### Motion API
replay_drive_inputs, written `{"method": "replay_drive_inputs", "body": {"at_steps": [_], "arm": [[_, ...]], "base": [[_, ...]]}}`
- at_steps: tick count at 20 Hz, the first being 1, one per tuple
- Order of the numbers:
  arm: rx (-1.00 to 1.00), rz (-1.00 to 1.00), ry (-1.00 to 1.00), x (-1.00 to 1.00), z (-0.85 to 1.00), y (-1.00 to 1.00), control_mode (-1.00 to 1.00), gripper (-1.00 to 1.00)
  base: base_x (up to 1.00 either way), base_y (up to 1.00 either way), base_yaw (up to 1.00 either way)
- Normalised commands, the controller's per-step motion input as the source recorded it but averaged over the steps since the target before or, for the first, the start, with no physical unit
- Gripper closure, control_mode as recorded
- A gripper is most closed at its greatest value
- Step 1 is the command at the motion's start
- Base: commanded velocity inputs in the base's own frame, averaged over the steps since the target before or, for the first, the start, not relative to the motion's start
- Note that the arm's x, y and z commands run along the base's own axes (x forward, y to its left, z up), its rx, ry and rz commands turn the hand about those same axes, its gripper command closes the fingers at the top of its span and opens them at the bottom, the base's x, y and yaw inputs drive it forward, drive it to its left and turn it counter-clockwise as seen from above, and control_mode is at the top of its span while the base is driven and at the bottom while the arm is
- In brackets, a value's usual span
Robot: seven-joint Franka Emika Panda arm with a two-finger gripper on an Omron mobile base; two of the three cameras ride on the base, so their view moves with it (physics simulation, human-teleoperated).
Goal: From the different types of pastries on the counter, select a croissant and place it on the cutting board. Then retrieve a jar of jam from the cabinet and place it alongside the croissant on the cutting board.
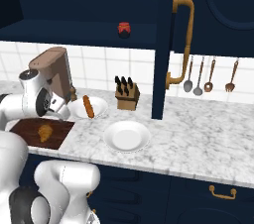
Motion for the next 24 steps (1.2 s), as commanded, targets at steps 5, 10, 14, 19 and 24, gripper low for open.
{"method": "replay_drive_inputs", "body": {"at_steps": [5,10,14,19,24], "arm": [[-0.01,-0.06,-0.05,-0.12,0.18,-0.59,-1.0,-1.0],[0.0,-0.15,-0.04,0.0,0.24,-0.62,-1.0,-1.0],[0.0,-0.19,-0.05,0.0,0.22,-0.57,-1.0,-1.0],[0.0,-0.2,-0.03,0.0,0.28,-0.6,-1.0,-1.0],[0.0,-0.17,-0.04,0.0,0.21,-0.49,-1.0,-1.0]], "base": [[0.0,0.0,0.0],[0.0,0.0,0.0],[0.0,0.0,0.0],[0.0,0.0,0.0],[0.0,0.0,0.0]]}}
